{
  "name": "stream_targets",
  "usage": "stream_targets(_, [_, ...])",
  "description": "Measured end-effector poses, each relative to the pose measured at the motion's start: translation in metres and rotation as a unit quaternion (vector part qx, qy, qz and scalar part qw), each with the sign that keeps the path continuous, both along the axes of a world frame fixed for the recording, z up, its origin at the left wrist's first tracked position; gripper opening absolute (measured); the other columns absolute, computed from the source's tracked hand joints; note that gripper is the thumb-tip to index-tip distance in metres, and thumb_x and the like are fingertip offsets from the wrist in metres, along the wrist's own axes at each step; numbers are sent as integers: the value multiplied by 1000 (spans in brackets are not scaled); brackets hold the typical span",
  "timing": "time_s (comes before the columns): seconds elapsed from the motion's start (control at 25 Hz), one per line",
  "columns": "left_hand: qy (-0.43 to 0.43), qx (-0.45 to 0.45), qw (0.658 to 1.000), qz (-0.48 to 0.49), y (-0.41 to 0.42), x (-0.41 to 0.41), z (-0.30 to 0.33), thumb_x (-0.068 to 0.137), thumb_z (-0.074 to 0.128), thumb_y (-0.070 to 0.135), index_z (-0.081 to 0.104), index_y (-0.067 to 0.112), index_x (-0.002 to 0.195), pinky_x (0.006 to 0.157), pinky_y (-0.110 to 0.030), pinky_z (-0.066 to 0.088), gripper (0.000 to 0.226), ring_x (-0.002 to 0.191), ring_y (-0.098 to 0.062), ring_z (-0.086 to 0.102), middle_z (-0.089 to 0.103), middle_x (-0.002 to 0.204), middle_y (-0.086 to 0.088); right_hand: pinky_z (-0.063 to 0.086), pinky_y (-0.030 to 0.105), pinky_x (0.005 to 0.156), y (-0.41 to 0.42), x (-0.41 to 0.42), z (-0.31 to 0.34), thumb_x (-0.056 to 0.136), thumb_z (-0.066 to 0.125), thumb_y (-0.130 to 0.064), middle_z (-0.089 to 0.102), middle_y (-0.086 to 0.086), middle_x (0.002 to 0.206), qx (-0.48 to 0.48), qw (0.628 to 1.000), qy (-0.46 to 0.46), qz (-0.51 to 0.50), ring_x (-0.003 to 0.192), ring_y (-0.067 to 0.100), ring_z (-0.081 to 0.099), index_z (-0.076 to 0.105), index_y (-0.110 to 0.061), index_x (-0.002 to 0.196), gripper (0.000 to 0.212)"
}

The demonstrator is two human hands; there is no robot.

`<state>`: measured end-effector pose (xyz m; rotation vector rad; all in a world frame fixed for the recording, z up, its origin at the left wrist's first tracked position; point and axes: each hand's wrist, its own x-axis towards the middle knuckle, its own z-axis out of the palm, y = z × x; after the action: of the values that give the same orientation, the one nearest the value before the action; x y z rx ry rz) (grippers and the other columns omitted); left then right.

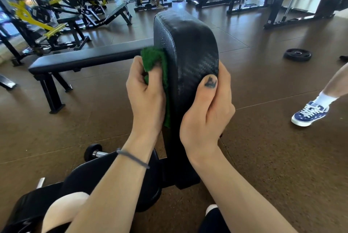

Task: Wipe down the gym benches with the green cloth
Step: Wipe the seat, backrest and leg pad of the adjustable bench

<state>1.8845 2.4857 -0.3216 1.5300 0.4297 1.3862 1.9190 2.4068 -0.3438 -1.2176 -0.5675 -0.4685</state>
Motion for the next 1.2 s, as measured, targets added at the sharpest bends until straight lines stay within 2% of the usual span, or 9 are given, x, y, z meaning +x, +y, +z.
stream_targets(0.12, [33, -27, 999, 29, -11, -9, -5, 98, 52, 30, 51, -14, 97, 64, -47, 39, 44, 74, -23, 43, 49, 86, -34, 54, 46, 83, -2, -1, 1, 105, 32, -35, 71, 4, 114, -6, 1000, 11, 6, 103, 24, 67, 62, -8, 135, 51])
stream_targets(0.32, [28, 60, 998, 1, -43, -28, -4, 92, 50, 19, 47, -9, 84, 60, -26, 36, 29, 66, -13, 39, 44, 75, -18, 54, 50, 82, -3, -2, 0, 105, 31, -37, 71, 6, 113, -13, 1000, 15, 21, 103, 28, 67, 60, -7, 137, 53])
stream_targets(0.48, [47, 24, 998, 40, -12, -6, 13, 91, 48, 34, 49, -14, 87, 64, -30, 34, 48, 73, -14, 40, 49, 82, -30, 54, 47, 84, -4, -1, 1, 105, 31, -36, 70, 3, 116, -14, 1000, 8, 16, 106, 25, 66, 60, -10, 137, 50])
stream_targets(0.64, [24, 71, 997, 16, -38, -19, 10, 92, 50, 18, 48, -13, 84, 61, -24, 35, 32, 67, -13, 38, 42, 76, -22, 55, 42, 83, 0, 1, -3, 105, 32, -34, 71, 7, 116, -5, 1000, 8, 6, 105, 25, 67, 61, -5, 136, 52])
stream_targets(0.76, [20, 21, 999, 23, -3, 1, 32, 91, 52, 39, 49, -15, 86, 65, -35, 34, 55, 72, -18, 38, 43, 77, -27, 54, 36, 86, 1, 1, -2, 105, 32, -34, 71, 6, 118, -5, 1000, 8, 14, 108, 23, 66, 61, -5, 137, 52])
stream_targets(0.84, [29, -11, 999, 36, 13, 13, 39, 89, 52, 49, 48, -13, 88, 65, -37, 33, 62, 73, -19, 37, 43, 77, -22, 54, 35, 86, -1, 1, -2, 105, 32, -33, 70, 6, 118, -4, 1000, 1, 14, 107, 24, 66, 61, -4, 136, 51])
stream_targets(1.0, [8, 61, 997, 38, -16, 1, 33, 94, 54, 29, 50, -17, 89, 63, -34, 31, 47, 72, -17, 35, 42, 76, -28, 55, 38, 85, 1, 2, -3, 105, 32, -31, 71, 4, 117, 2, 1000, -10, 7, 106, 25, 67, 61, -6, 135, 49])
stream_targets(1.12, [-3, 22, 1000, 22, 18, 17, 40, 91, 56, 41, 49, -6, 84, 65, -37, 31, 49, 73, -18, 35, 41, 76, -17, 55, 36, 85, 2, 3, -4, 104, 32, -32, 70, 4, 114, -1, 1000, -4, 7, 106, 24, 67, 61, -6, 135, 50])
stream_targets(1.2, [39, -35, 998, 32, 47, 31, 48, 85, 57, 55, 48, 6, 83, 66, -40, 32, 49, 74, -20, 37, 44, 79, -11, 55, 38, 84, 2, 2, -3, 105, 32, -33, 70, 5, 113, 3, 1000, -5, 17, 104, 26, 67, 61, -5, 135, 50])
